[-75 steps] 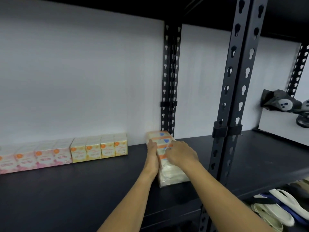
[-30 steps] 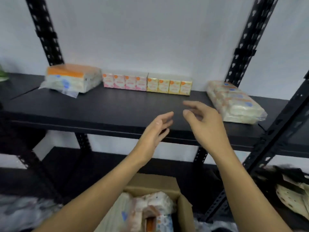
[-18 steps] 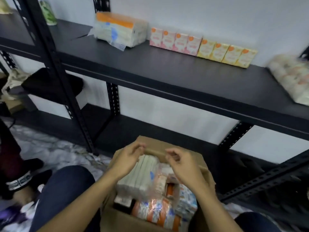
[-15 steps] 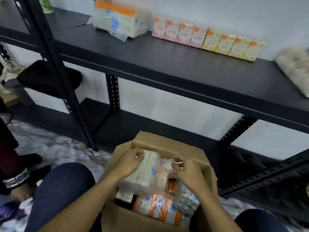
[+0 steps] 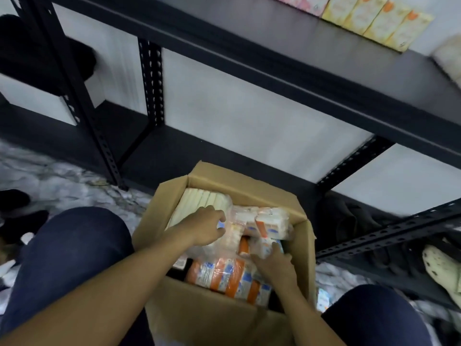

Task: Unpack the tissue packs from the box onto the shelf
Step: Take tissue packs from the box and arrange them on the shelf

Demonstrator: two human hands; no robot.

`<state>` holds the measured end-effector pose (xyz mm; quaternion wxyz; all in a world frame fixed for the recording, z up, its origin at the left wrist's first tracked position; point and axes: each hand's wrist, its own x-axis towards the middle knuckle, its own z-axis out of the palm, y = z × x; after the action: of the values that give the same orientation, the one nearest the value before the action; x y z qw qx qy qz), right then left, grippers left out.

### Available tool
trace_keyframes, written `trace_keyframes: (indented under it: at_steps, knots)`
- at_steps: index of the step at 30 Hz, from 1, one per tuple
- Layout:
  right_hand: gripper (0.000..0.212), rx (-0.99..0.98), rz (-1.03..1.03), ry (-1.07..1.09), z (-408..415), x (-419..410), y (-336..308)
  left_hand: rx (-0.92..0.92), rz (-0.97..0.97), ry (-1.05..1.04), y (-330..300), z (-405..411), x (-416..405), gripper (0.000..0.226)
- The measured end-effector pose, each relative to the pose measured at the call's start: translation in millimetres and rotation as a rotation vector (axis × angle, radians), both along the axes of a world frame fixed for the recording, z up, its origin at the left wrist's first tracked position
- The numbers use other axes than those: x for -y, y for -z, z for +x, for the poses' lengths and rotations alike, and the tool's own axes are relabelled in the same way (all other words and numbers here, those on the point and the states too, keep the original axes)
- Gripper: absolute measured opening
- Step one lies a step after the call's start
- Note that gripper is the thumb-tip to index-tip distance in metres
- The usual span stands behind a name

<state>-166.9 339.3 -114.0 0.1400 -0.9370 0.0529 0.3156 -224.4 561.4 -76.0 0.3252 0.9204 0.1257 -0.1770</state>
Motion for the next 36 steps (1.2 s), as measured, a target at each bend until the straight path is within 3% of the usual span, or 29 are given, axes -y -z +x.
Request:
trace_keyframes:
  at_steps: [3, 17, 27, 33, 36]
  knots:
    - [0.078, 0.053, 0.016, -0.010, 1, 5, -11, 0.007, -0.005, -0.003, 4, 0, -5, 0.041]
    - [0.076, 0.227, 0.087, -0.073, 6, 39, -47, 0.311, 0.079, 0.098, 7, 19, 40, 0.037]
    - [0.077, 0.213, 0.391, -0.031, 29, 94, -68, 0.264, 0.074, -0.128, 44, 51, 99, 0.064]
    - [0.080, 0.233, 0.562, 0.037, 38, 116, -74, 0.259, 0.231, -0.001, 43, 84, 101, 0.073]
    - [0.084, 0.267, 0.622, 0.061, 42, 119, -76, 0.121, 0.358, 0.061, 39, 95, 106, 0.054]
